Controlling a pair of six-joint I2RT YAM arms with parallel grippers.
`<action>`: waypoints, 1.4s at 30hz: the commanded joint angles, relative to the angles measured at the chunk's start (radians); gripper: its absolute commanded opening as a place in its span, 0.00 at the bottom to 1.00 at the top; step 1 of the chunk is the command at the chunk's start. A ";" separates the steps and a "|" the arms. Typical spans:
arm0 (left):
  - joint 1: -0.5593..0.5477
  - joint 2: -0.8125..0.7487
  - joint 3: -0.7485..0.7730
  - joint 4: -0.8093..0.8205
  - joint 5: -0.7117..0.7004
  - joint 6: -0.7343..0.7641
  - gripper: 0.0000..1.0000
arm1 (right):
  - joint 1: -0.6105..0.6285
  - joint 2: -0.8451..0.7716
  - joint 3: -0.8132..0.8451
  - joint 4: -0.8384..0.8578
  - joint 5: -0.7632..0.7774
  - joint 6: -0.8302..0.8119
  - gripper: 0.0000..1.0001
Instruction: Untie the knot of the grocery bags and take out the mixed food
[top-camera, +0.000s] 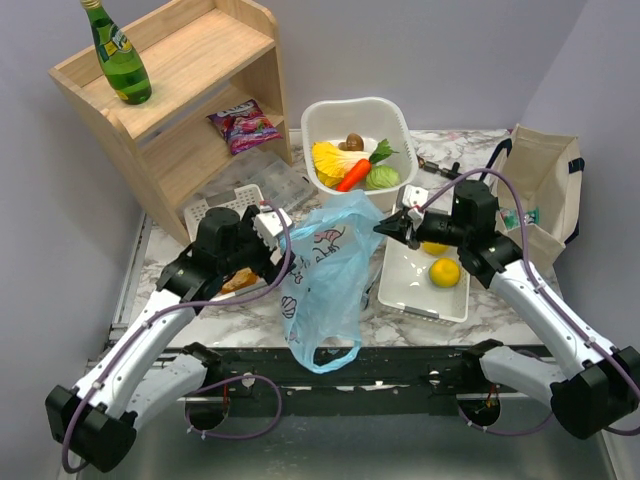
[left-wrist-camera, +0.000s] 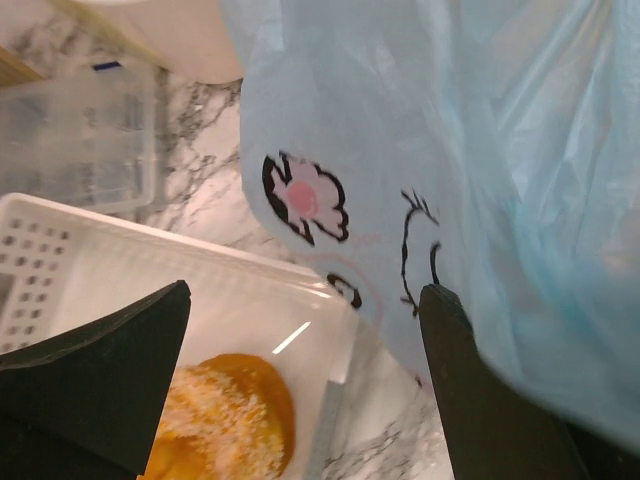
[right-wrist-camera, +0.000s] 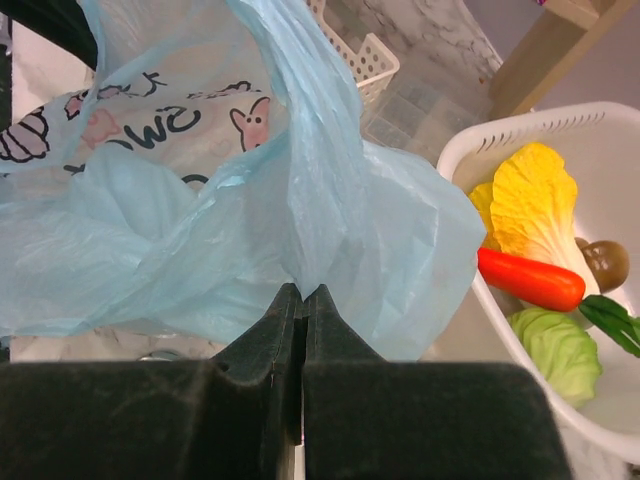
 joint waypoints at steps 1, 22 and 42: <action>0.003 0.112 0.027 0.135 0.133 -0.266 0.98 | 0.010 -0.017 -0.014 0.015 -0.043 -0.117 0.01; 0.009 -0.082 0.113 0.031 0.449 -0.141 0.00 | 0.011 -0.121 -0.127 -0.093 0.064 -0.304 0.12; 0.086 0.010 0.118 0.058 0.432 -0.004 0.00 | 0.010 0.042 0.149 -0.179 0.249 0.165 0.88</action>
